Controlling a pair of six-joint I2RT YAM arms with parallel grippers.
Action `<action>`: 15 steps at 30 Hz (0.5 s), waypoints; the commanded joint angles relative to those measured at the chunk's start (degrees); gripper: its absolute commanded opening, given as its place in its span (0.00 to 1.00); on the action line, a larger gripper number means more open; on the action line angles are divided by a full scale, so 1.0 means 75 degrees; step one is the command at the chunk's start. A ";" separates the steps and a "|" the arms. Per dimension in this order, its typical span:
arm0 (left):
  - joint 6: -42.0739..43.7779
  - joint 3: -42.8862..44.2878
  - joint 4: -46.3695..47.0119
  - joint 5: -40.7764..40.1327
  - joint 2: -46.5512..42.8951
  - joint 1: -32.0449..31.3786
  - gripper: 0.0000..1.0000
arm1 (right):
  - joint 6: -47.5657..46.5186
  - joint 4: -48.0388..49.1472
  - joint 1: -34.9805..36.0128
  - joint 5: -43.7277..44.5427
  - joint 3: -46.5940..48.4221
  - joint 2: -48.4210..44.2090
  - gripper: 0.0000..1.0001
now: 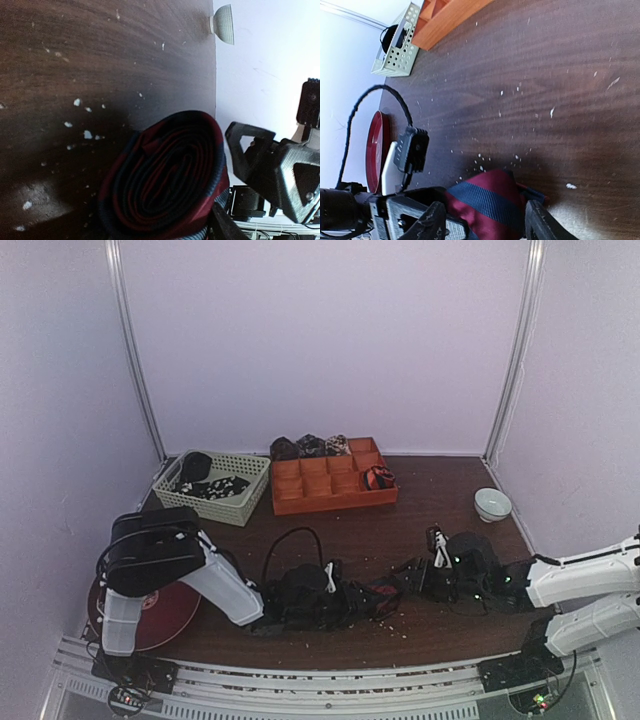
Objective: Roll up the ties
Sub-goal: Roll the tie at the center of the board.
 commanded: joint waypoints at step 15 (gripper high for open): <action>0.0359 -0.0141 -0.0496 -0.0181 -0.0175 0.0184 0.61 | -0.0804 0.0475 -0.0370 -0.1550 -0.0243 0.1221 0.31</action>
